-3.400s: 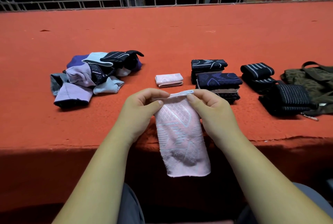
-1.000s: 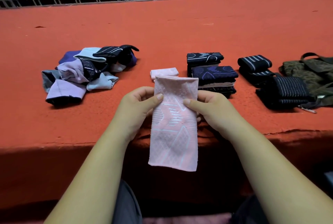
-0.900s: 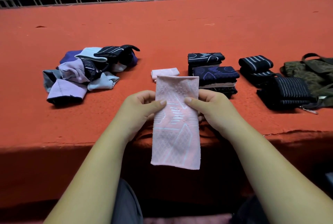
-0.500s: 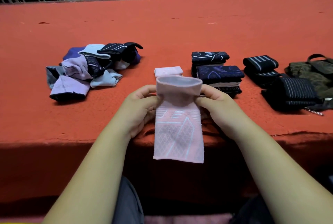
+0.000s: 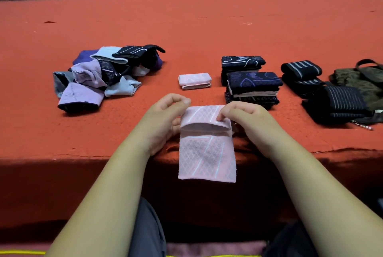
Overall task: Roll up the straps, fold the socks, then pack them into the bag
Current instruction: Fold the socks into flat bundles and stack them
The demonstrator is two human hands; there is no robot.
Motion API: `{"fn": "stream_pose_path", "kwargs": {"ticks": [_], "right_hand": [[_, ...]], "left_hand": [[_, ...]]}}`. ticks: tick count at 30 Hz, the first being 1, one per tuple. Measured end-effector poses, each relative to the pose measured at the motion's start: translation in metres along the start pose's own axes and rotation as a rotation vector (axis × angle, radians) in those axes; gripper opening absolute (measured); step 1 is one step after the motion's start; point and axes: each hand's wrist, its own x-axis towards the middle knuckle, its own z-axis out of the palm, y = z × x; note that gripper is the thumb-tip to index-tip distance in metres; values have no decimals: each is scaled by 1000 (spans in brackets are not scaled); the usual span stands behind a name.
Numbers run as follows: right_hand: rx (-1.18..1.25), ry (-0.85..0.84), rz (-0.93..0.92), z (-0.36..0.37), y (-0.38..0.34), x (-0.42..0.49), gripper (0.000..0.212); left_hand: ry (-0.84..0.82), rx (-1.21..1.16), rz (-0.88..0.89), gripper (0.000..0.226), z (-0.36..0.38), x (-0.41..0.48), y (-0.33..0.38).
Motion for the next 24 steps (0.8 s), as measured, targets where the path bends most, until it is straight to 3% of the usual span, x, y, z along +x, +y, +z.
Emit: {"fn": "stream_pose_path", "kwargs": {"ticks": [4,6,9,11,15,20,24], "right_hand": [[30,-68,-5,2,0,-3,18],[63,-55,16,4,3,-1,37],[-45,-3,86,6,3,1,19],[-28,-40,116,7,3,1,25],[154,-76,104,9,4,-1,17],[180,-76,81,7,10,1,20],[168,-140,85,5,5,0,24]], "left_hand": [[41,110,50,29,-1,1,-6],[48,83,58,28,-1,1,-6],[50,34,88,28,-1,1,-5],[41,19,103,30,0,1,-4],[-7,15,84,39,-1,-1,-5],[-198,83,-35,41,-7,-8,-6],[-147,154,39,34,-7,-9,-7]]}}
